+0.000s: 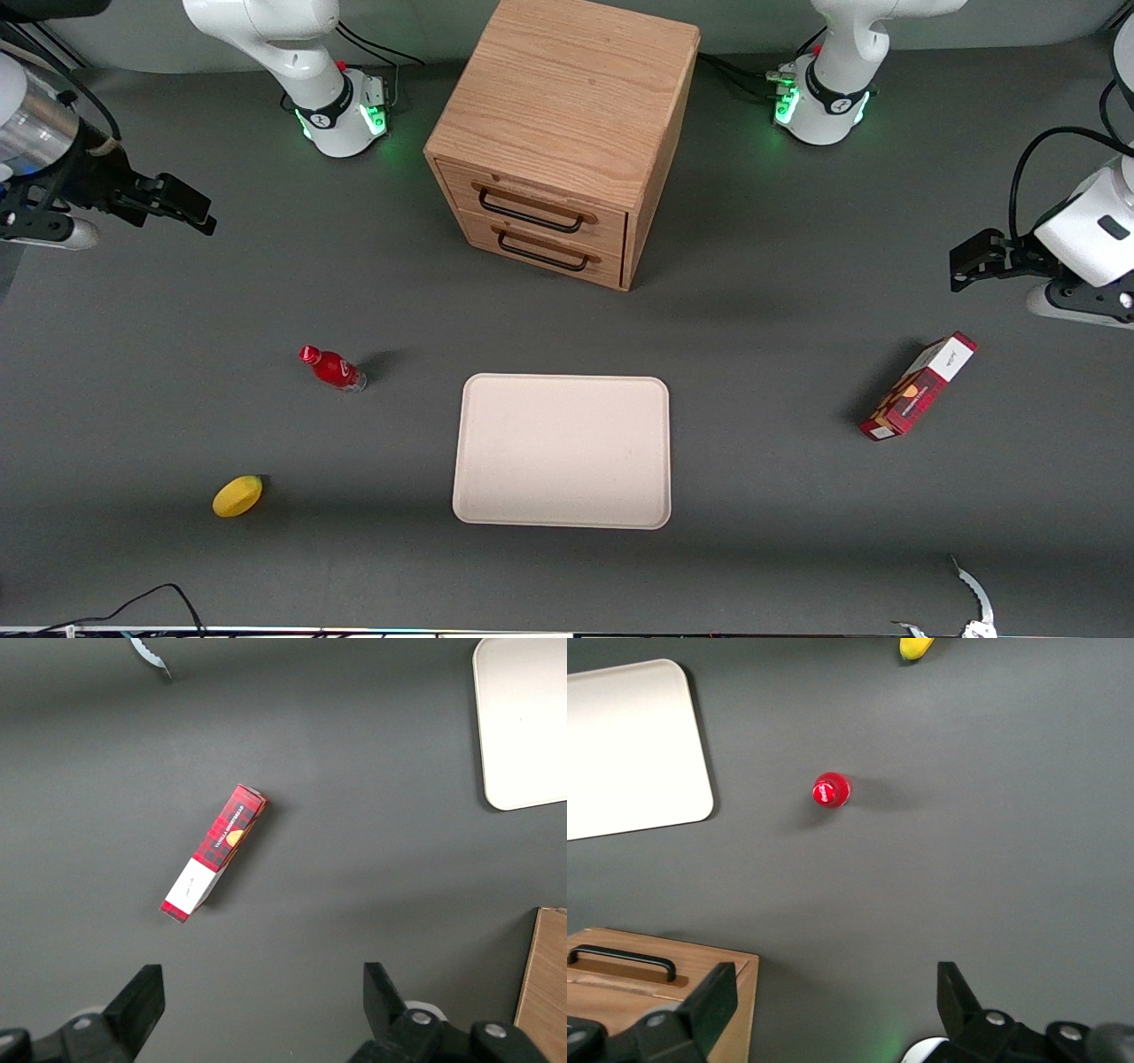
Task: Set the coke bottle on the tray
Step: 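Move the right gripper down toward the small red Coca-Cola bottle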
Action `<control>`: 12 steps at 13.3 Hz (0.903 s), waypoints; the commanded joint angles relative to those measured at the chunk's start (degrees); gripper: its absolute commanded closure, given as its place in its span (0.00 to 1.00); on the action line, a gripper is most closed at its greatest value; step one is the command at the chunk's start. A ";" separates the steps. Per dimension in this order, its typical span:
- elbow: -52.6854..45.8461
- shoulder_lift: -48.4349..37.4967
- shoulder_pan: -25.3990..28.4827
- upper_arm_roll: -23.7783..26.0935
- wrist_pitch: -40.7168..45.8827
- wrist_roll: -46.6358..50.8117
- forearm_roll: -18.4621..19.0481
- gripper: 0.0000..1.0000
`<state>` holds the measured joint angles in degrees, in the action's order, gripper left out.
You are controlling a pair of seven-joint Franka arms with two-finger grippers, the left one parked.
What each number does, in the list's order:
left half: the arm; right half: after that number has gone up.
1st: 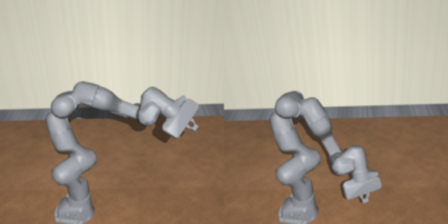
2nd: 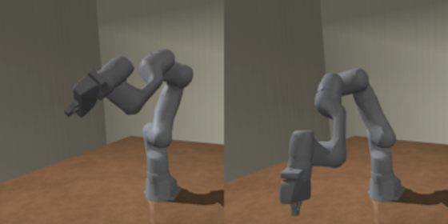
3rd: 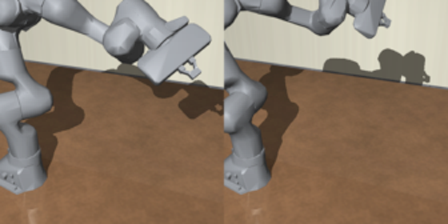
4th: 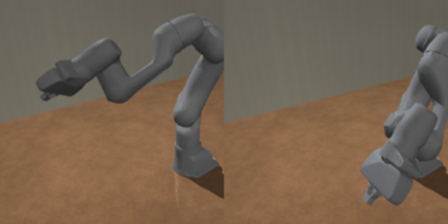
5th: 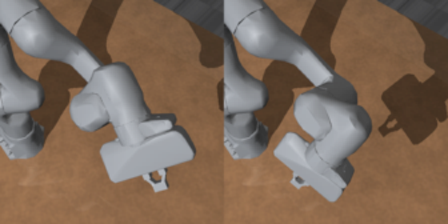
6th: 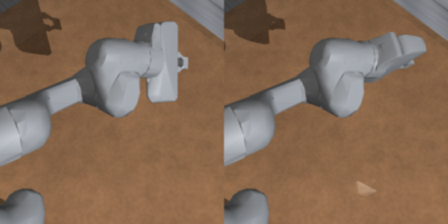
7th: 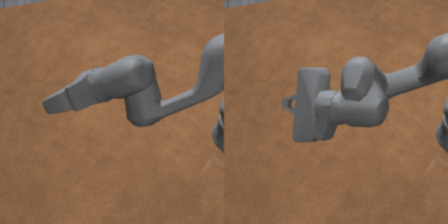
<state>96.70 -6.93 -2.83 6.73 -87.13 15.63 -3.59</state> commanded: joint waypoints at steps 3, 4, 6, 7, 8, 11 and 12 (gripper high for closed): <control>-2.04 1.48 0.54 -1.54 1.97 1.68 -2.04 0.00; -2.13 2.09 0.54 -1.37 1.88 1.43 -1.95 0.00; -0.99 5.59 0.71 -0.84 -0.22 1.16 -1.95 0.00; -0.29 7.70 1.59 -0.58 -2.76 1.42 -1.95 0.00; 1.46 9.29 1.77 -0.49 -6.61 1.42 -1.78 0.00; 9.71 12.28 2.12 -0.31 -20.93 1.42 -0.64 0.00; 12.52 13.16 2.21 -0.31 -26.11 1.51 -0.02 0.00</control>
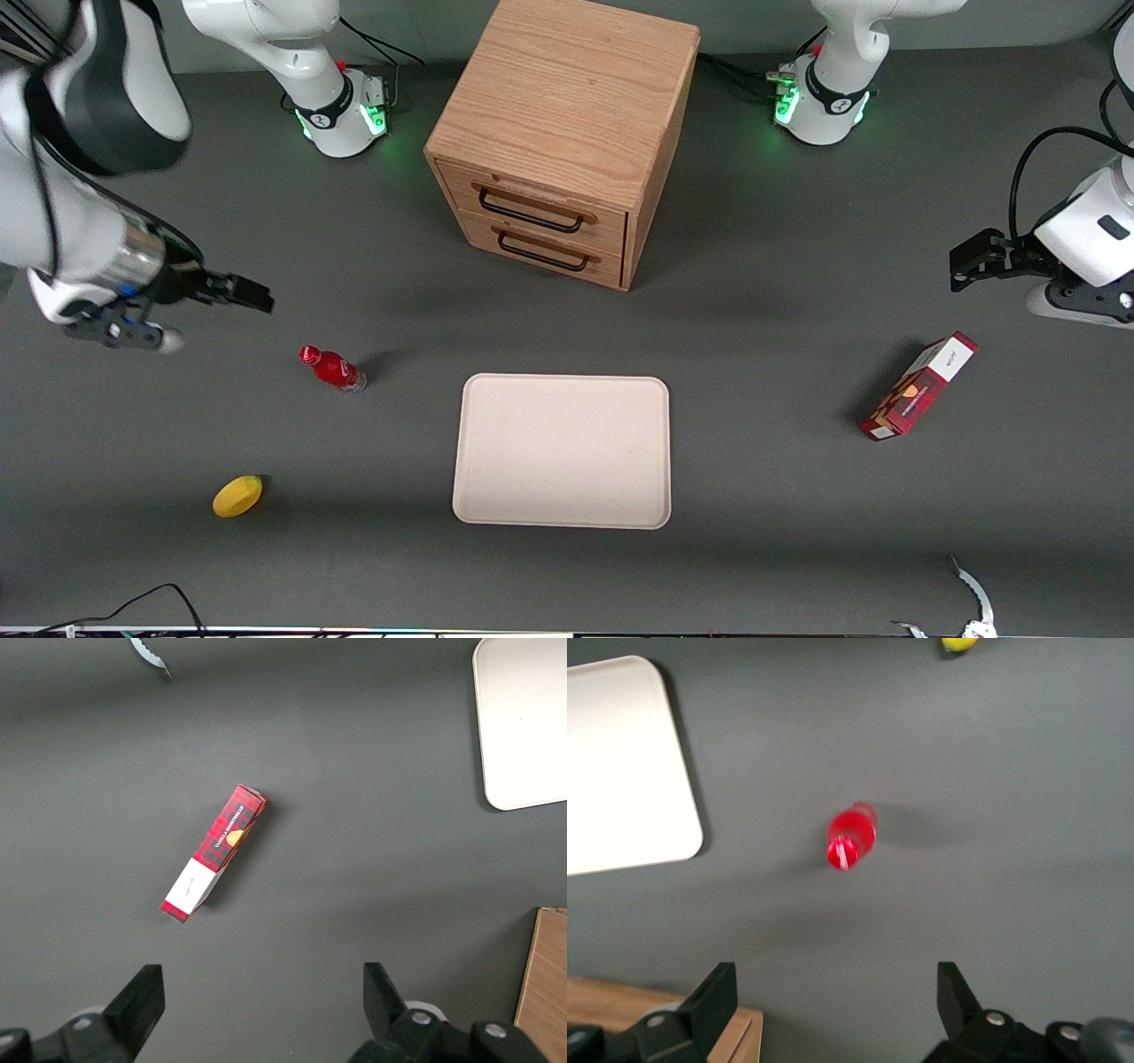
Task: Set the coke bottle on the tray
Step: 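Move the right gripper down toward the small red Coca-Cola bottle, then close the right gripper around the red bottle's body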
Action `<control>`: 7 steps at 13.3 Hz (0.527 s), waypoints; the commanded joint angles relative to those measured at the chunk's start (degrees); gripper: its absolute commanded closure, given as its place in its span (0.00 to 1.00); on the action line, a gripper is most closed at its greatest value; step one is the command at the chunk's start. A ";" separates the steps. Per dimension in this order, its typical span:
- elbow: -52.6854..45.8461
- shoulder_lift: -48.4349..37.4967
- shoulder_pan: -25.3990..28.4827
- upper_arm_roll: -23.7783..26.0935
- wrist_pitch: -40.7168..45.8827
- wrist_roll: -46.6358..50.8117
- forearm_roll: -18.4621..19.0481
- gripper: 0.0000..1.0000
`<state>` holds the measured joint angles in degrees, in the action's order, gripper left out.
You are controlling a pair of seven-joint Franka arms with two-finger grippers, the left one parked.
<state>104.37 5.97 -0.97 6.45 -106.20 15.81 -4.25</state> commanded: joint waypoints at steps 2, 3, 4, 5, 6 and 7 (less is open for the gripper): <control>7.68 3.25 0.36 0.14 -14.27 1.59 2.31 0.00; 8.82 4.13 0.36 0.14 -16.65 2.20 2.32 0.00; 10.66 4.84 0.45 0.23 -19.72 2.90 2.32 0.00; 12.94 5.02 1.06 0.32 -23.06 3.87 2.32 0.00; 14.53 5.11 1.24 0.32 -25.27 4.31 2.40 0.00; 15.68 5.11 1.24 0.32 -26.68 4.23 2.40 0.00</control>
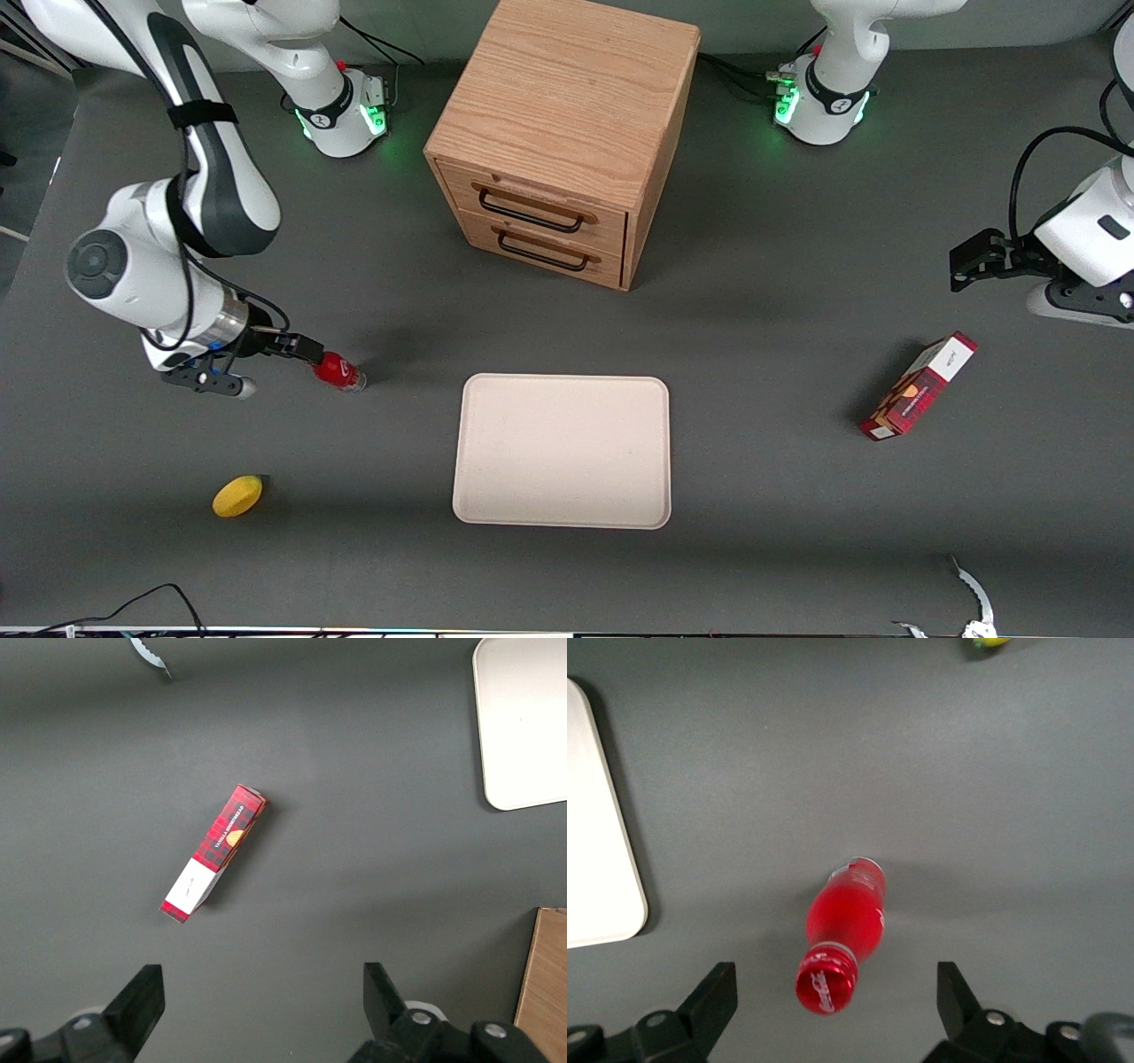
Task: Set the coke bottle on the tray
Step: 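Close the right gripper around the red bottle's body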
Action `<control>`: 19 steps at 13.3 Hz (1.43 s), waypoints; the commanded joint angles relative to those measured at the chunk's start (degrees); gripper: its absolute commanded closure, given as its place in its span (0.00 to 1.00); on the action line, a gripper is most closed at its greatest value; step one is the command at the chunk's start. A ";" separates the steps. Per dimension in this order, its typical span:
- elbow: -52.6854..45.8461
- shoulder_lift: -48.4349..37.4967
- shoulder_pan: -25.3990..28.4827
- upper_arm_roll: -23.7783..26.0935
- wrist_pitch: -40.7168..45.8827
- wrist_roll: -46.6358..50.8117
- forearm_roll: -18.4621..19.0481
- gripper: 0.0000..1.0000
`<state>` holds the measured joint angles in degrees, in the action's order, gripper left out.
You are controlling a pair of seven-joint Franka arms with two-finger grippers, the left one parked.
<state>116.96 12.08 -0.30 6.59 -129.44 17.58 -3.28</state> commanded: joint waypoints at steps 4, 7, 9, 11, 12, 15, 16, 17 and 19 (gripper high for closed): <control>3.89 -1.01 1.09 0.18 -4.51 2.46 1.44 0.40; 3.80 -1.01 1.18 0.18 -4.51 2.46 1.70 0.86; 3.80 -1.01 1.09 0.18 -4.51 2.46 2.75 0.94; 3.71 -1.01 1.17 0.18 -4.51 2.55 2.76 0.97; 3.54 -1.36 1.18 0.18 -4.42 2.46 2.76 0.99; 1.01 -3.55 1.09 0.18 -0.32 2.20 2.84 1.00; -2.40 -4.69 1.09 0.27 5.19 1.85 2.93 1.00; -6.62 -5.57 1.09 0.27 11.43 1.67 2.93 1.00; -15.49 -6.19 1.00 0.27 23.12 1.49 2.85 1.00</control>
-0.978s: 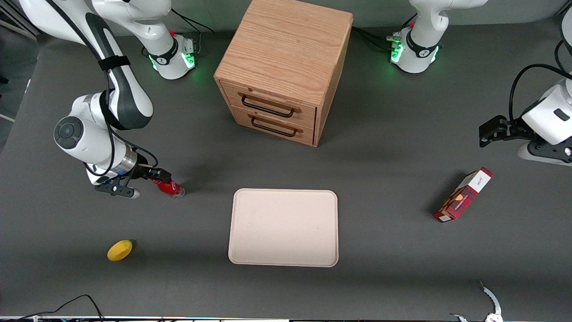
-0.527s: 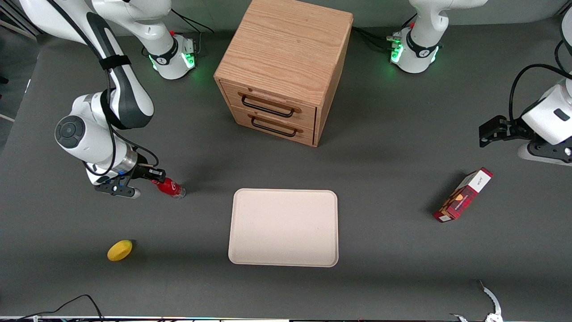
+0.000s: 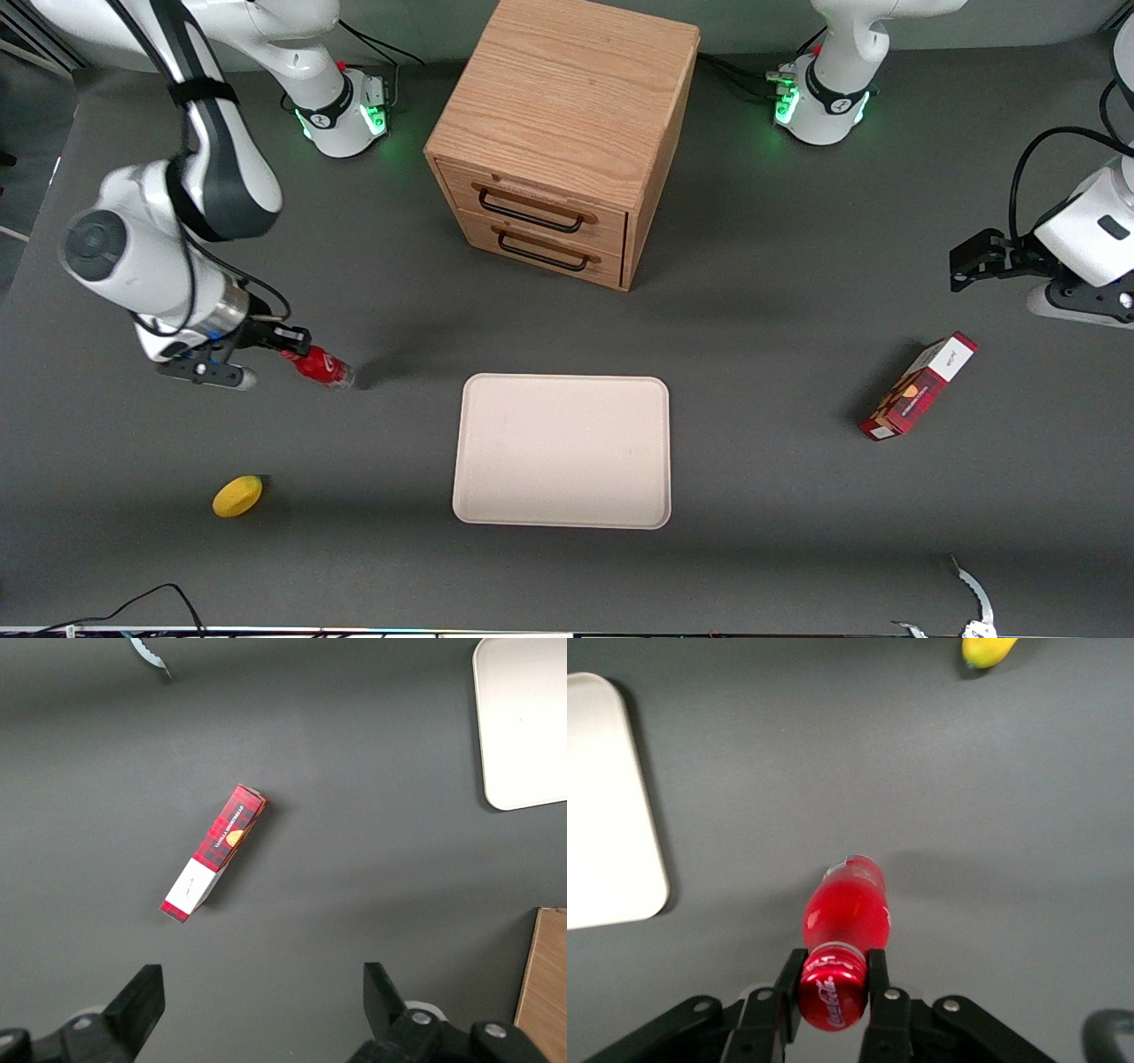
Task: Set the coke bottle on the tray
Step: 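Close the right gripper around the red bottle's body, then lift the red bottle and carry it toward the cream tray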
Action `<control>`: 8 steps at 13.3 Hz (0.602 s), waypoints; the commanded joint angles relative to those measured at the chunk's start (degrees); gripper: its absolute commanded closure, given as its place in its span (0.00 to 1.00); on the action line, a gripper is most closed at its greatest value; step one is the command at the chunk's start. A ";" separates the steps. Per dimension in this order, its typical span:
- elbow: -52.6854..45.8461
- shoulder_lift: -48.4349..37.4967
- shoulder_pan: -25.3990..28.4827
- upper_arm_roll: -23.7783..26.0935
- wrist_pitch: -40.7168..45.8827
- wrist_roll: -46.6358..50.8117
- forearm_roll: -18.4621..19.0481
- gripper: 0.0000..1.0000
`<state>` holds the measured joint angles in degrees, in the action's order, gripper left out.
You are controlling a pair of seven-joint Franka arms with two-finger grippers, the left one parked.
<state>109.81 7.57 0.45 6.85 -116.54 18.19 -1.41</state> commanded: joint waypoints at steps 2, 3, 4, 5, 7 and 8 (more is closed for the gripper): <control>-18.53 -0.46 0.43 0.09 20.17 1.06 0.80 1.00; -23.80 1.03 0.52 0.79 24.22 1.50 0.45 1.00; -28.90 3.05 0.52 1.84 28.17 2.11 0.19 1.00; -33.91 5.33 0.69 3.42 31.08 3.59 0.18 1.00; -43.32 11.56 1.39 6.58 35.14 11.21 0.45 1.00; -48.07 15.68 1.57 8.95 35.16 15.78 0.62 1.00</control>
<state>75.16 12.86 1.07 12.67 -84.76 26.33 -1.48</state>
